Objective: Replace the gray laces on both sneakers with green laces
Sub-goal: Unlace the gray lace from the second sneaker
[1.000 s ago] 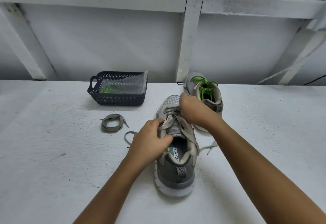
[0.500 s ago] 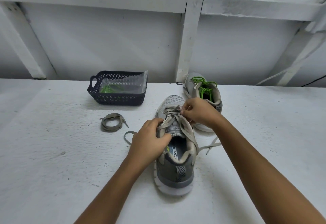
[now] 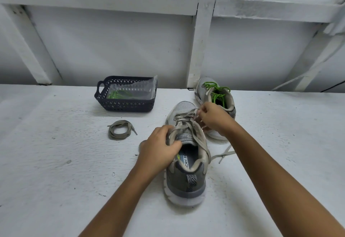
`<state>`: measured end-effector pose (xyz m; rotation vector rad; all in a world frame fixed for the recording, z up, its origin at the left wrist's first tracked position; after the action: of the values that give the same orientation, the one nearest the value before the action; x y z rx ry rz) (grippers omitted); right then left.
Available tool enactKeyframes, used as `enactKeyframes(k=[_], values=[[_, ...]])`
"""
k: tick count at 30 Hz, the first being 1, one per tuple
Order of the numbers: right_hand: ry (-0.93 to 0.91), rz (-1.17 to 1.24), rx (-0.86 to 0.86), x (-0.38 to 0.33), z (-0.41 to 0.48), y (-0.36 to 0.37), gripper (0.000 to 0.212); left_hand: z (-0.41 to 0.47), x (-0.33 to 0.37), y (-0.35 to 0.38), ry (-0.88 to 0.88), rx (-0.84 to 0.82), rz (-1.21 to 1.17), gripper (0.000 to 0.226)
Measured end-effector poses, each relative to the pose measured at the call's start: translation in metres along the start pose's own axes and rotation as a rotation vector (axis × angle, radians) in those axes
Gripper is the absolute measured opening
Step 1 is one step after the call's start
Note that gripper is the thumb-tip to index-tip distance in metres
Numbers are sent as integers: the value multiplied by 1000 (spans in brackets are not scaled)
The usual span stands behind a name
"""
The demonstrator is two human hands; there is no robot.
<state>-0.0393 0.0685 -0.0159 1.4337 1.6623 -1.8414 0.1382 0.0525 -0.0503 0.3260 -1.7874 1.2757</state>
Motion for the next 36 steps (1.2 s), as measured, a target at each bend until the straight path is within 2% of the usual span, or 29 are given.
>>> enactKeyframes(k=[3,7,10,14,18,20,24,26,28,30,33,36], values=[[43,164,61,-6,1,-5,18,1,-2,0,-2,3,-3,58],[10,-9,-47,-7,-4,-5,34,2,-3,1,-2,-1,-14,58],[-8,-93,-59,-5,-6,-2,23,3,-3,2,1,-4,-18,58],[33,109,-28,-7,-2,-9,25,3,-5,1,1,-5,-19,59],[38,235,99,-11,3,-21,25,3,-5,2,-7,-5,-25,63],[34,182,95,-10,2,-16,25,3,-5,2,-5,-7,-29,61],[26,-70,-38,-5,-6,-3,25,4,-6,3,-1,-5,-45,60],[27,-46,-16,-5,-7,-3,28,5,-8,5,4,-6,-90,66],[41,82,22,-9,-6,-9,25,6,-10,7,7,-6,-129,75],[31,184,128,-14,-4,-20,23,6,-11,8,5,-6,-134,77],[-36,229,304,-20,-1,-37,31,5,-10,6,12,12,-126,74],[-11,115,203,-17,-1,-30,32,4,-9,6,31,5,-112,69]])
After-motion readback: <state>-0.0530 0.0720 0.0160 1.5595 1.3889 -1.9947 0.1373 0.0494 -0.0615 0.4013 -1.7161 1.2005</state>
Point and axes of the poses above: each hand's wrist, its own z-axis towards the middle knuckle, its own y-axis out of the palm, x = y × z, the point moved 2 cm from there along z, towards the middle knuckle, and after that the axes turned 1 degree about -y, right-handed, at the moved point
